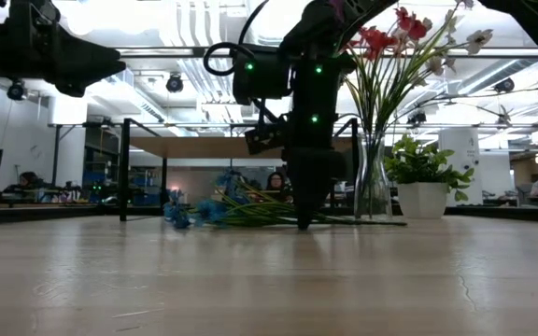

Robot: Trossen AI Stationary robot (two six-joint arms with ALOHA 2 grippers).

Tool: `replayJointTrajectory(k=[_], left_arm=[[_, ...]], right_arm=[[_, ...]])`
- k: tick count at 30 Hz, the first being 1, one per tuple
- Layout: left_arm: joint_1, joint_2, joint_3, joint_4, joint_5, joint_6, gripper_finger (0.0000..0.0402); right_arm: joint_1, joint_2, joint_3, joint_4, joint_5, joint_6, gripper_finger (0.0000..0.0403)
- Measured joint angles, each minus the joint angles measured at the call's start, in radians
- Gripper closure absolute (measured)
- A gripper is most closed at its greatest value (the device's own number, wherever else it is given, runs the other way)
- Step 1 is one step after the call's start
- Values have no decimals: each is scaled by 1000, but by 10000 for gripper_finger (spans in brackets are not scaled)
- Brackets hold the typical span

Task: Pick and place flowers into a vace then onto a shelf
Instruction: Put the blue flower into the transparent flower vase

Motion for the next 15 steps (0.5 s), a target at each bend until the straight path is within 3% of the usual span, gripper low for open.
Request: replayJointTrajectory(k=[15], left_arm=[[0, 0, 0, 0, 0, 0, 226]], right_arm=[[5, 0, -6, -20, 33, 46, 282]])
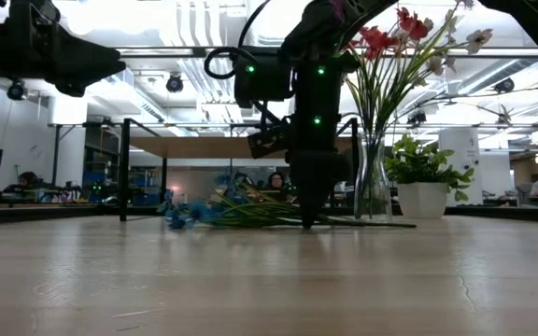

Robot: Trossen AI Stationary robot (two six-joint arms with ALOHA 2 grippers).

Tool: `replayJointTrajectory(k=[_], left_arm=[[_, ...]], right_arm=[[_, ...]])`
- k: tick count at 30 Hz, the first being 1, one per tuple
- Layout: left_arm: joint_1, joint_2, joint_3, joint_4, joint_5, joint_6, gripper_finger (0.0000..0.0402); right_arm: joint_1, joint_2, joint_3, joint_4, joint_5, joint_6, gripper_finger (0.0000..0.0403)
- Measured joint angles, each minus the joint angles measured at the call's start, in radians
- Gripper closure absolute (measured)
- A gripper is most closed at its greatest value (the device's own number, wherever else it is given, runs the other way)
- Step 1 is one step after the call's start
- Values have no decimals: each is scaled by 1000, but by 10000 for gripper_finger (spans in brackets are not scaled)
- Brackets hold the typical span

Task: Pick and place flowers into a vace then onto a shelf
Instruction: Put the blue flower into the transparent flower vase

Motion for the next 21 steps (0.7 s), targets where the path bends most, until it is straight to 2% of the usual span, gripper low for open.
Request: replayJointTrajectory(k=[12, 21], left_arm=[[0, 0, 0, 0, 0, 0, 226], [0, 0, 0, 0, 0, 0, 226]], right_arm=[[50, -1, 23, -72, -13, 21, 385], [77, -19, 118, -112, -16, 2, 393]])
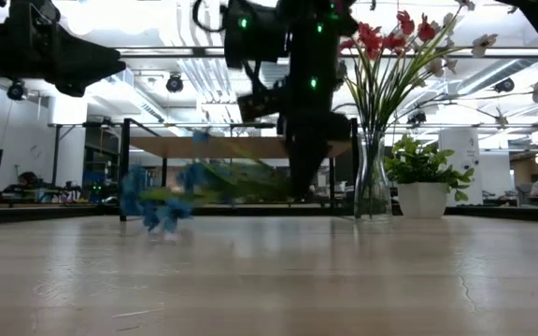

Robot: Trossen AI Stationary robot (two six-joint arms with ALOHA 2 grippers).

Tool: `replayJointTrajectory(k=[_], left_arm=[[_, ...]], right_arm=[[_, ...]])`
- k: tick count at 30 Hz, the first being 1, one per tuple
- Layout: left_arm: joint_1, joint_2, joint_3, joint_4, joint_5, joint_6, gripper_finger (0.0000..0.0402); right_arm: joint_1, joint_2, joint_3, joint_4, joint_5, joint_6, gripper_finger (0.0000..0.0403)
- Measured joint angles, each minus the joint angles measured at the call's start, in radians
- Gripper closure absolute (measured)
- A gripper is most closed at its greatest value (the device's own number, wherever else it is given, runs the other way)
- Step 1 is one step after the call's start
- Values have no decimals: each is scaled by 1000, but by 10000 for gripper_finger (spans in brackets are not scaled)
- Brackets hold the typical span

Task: Pick and place flowers into a vace then onto a shelf
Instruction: Put the blue flower into the transparent flower vase

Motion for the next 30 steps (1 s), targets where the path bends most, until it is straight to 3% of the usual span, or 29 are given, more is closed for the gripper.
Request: replayJointTrajectory(k=[8, 17, 25, 30], left_arm=[[0, 0, 0, 0, 0, 0, 226], [0, 0, 0, 1, -1, 0, 226], [0, 0, 0, 1, 0, 0, 226], [0, 0, 0, 1, 0, 0, 226]], right_arm=[[16, -124, 17, 34, -18, -22, 394], [18, -398, -138, 267, -10, -13, 394], [18, -604, -329, 482, 180, -11, 394], [18, -701, -459, 529, 318, 24, 394]])
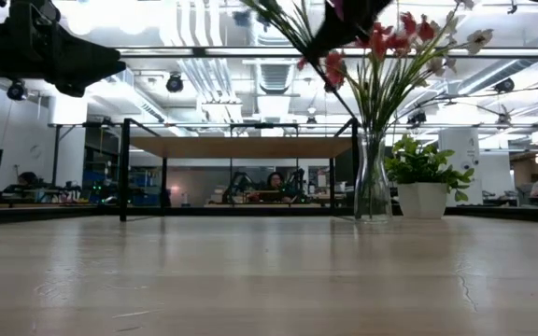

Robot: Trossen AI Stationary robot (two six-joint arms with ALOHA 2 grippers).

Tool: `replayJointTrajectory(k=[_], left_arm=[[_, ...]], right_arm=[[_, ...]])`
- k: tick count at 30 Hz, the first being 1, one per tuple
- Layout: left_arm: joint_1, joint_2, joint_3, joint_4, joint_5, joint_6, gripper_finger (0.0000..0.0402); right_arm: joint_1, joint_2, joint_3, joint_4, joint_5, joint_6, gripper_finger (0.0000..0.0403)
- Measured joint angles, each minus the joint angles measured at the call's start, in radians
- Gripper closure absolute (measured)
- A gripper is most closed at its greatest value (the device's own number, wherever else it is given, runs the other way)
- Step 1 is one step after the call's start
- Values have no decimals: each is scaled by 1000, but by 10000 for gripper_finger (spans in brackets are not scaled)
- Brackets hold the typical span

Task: Pick and place flowers into a vace then onto a shelf
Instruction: Put the blue flower into the transparent flower vase

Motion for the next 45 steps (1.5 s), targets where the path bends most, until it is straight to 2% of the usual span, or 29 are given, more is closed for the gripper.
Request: replayJointTrajectory(k=[7, 14, 22, 29, 37, 45], left_arm=[[0, 0, 0, 0, 0, 0, 226], [0, 0, 0, 0, 0, 0, 226], [0, 0, 0, 0, 0, 0, 226], [0, 0, 0, 0, 0, 0, 226], [0, 0, 0, 0, 0, 0, 226], [0, 0, 0, 0, 0, 0, 226]], right_arm=[[0, -95, -122, 98, 64, -12, 394], [0, -150, -143, 101, 115, -19, 394], [-6, -106, -134, 115, 117, -70, 394], [-7, -72, -157, 133, 224, -100, 394], [-8, -89, -235, 268, 227, -77, 394], [-8, -112, -323, 386, 299, -62, 394]])
